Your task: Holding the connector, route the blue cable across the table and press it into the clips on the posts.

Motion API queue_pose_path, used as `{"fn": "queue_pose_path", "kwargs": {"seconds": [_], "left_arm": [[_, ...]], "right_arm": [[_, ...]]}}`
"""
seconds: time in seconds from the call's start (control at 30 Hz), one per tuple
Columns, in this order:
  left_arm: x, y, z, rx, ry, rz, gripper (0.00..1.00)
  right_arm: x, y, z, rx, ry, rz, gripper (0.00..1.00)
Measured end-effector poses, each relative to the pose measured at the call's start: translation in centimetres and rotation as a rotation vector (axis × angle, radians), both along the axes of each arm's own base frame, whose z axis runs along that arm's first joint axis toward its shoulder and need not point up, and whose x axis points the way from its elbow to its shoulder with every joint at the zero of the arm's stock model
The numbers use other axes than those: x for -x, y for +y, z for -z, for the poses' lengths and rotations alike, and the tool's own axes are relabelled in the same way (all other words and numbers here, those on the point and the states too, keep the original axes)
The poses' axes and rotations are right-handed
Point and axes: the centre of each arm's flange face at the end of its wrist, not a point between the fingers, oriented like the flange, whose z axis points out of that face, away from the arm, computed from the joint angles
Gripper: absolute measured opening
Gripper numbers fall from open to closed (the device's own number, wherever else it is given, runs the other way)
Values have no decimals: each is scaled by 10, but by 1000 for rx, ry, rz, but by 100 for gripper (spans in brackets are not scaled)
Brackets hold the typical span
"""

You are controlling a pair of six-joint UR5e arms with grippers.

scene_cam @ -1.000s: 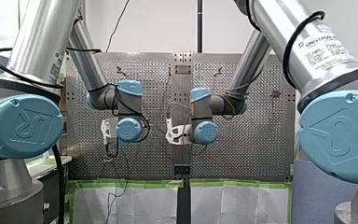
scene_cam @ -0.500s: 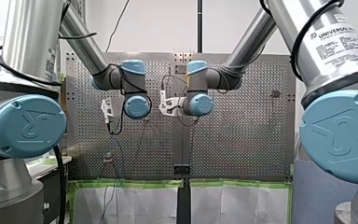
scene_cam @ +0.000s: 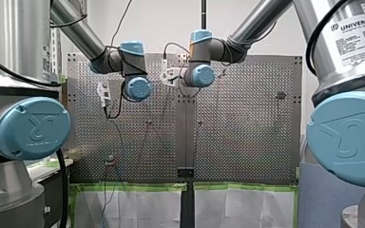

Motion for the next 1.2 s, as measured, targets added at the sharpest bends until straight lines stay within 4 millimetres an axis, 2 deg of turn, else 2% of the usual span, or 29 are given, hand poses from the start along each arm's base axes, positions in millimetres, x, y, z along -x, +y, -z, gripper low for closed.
{"fn": "queue_pose_path", "kwargs": {"seconds": [0.1, 0.4, 0.5, 0.8, 1.2], "left_arm": [[-1, 7, -13, -1, -5, -25, 0], [-4, 21, -61, 11, -53, -44, 0], [-5, 27, -70, 9, -57, -46, 0], [-16, 48, -68, -26, -7, -47, 0], [-59, 70, -65, -20, -8, -33, 0]], "right_arm": [[-3, 2, -12, -6, -11, -24, 0], [-11, 6, -10, -43, 7, -57, 0], [-14, 6, -15, -44, -5, -64, 0], [-31, 0, -31, -61, -38, -99, 0], [-62, -16, -15, -93, -23, -119, 0]]}}
